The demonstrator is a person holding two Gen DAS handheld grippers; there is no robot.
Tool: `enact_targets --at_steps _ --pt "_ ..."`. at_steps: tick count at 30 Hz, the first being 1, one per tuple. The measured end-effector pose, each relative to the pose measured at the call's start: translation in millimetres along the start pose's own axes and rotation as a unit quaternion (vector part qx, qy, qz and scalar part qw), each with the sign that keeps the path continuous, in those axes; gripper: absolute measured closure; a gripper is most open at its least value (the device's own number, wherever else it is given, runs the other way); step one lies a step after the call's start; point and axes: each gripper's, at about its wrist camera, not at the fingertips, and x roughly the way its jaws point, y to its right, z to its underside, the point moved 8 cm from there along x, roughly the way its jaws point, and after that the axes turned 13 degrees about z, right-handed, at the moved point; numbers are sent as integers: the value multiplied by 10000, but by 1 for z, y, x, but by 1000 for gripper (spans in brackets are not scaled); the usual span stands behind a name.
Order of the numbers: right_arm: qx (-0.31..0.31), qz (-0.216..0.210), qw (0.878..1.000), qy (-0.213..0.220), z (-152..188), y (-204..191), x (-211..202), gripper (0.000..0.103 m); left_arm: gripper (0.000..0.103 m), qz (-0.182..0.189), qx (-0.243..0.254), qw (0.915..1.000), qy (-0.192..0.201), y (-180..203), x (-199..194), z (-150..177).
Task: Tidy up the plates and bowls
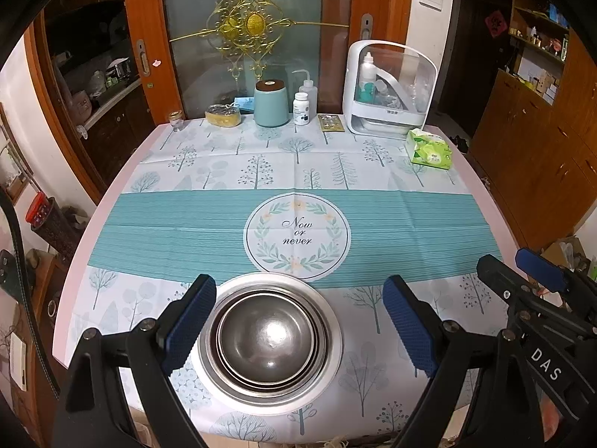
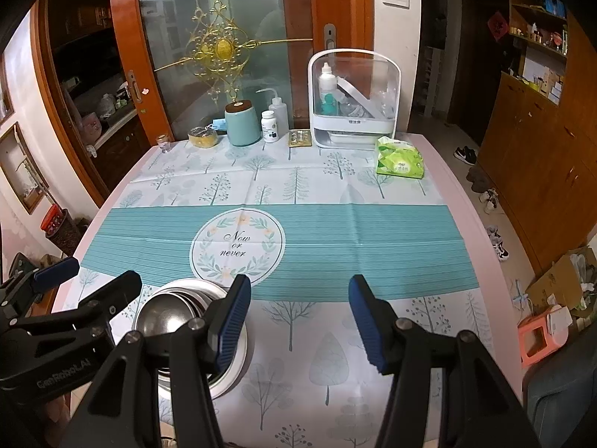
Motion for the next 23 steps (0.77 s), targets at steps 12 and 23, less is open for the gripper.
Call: enact_targets --at_steps 12,23 --pt "40 2 10000 0 0 1 0 48 13 8 -1 10000 -18 1 0 1" --pt "42 1 10000 -6 0 1 1 48 13 29 18 10000 -47 1 2 2"
